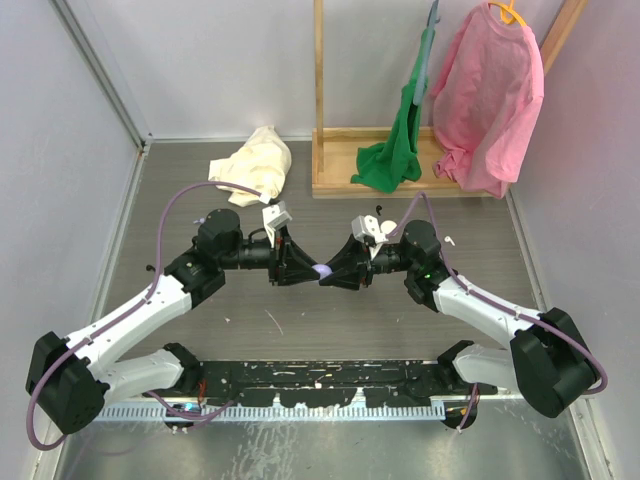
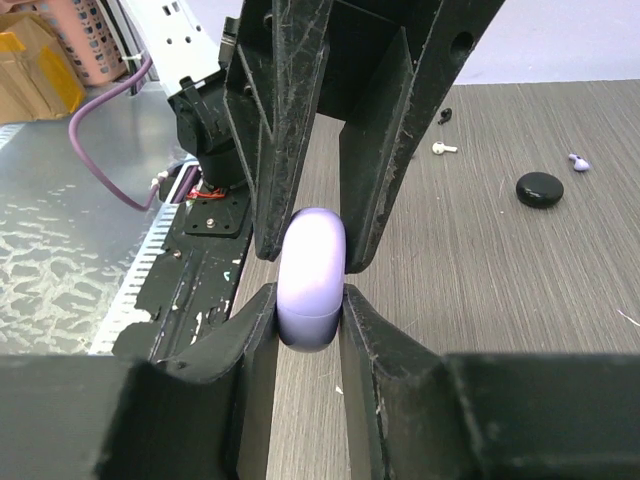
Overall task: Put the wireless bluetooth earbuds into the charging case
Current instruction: Open the charging case.
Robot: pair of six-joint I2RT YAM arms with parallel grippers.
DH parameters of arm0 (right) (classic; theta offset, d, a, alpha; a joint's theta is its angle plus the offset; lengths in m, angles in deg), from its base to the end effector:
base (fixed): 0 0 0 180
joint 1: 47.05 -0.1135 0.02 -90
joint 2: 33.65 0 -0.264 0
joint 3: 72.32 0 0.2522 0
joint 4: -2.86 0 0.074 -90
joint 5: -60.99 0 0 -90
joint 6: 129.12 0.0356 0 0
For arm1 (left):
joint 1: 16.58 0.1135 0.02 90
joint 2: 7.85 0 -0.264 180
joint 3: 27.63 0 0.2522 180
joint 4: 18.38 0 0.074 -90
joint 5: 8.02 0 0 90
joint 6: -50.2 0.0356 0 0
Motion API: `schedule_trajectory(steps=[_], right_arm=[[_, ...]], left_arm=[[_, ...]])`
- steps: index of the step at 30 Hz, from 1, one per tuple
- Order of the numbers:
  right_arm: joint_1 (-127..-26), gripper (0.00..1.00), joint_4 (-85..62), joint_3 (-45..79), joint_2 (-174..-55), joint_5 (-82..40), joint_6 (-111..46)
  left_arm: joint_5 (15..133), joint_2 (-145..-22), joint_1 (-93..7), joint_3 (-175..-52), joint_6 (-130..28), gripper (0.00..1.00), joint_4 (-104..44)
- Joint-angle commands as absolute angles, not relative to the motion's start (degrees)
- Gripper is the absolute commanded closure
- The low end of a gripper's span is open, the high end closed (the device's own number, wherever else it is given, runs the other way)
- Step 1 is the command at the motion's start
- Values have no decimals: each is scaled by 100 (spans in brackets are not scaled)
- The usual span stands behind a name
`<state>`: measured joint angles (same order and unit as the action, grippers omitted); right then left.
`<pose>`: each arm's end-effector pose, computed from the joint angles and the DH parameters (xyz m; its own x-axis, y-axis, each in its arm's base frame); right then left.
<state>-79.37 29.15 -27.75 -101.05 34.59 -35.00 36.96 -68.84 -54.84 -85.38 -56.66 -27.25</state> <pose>0.1863 0.1556 0.2648 -0.0205 0.0248 -0.9995 -0.9944 -0.1043 0.0178 0.1734 -0.1688 0.3093 -0.4421 0.0876 -0.8927 0.8908 0.1590 -0.4256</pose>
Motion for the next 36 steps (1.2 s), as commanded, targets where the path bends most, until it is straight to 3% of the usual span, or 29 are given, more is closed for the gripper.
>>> schedule_trajectory(steps=[1,7,13,16,36], right_arm=[[-7970,91,3085,-2519,-10076,3471,-3477],[-7966,78,3085,-2544,-10056,3491,-3440],[-7968,56,3403,-2699,-9957,3319,-3255],[-7968,50,3651,-2854,-9902,3199,-3141],[-8108,50,5579,-3156,-10341,2777,-1608]], left_arm=[[3434,-6837,-5468,-8778,-5566,71,-2366],[3495,-6692,-5466,-8668,-5536,82,-2280],[3620,-6504,-5470,-8534,-5535,84,-2105],[3694,-6402,-5466,-8429,-5553,84,-1965],[4120,-6117,-5471,-8186,-5734,84,-1511]])
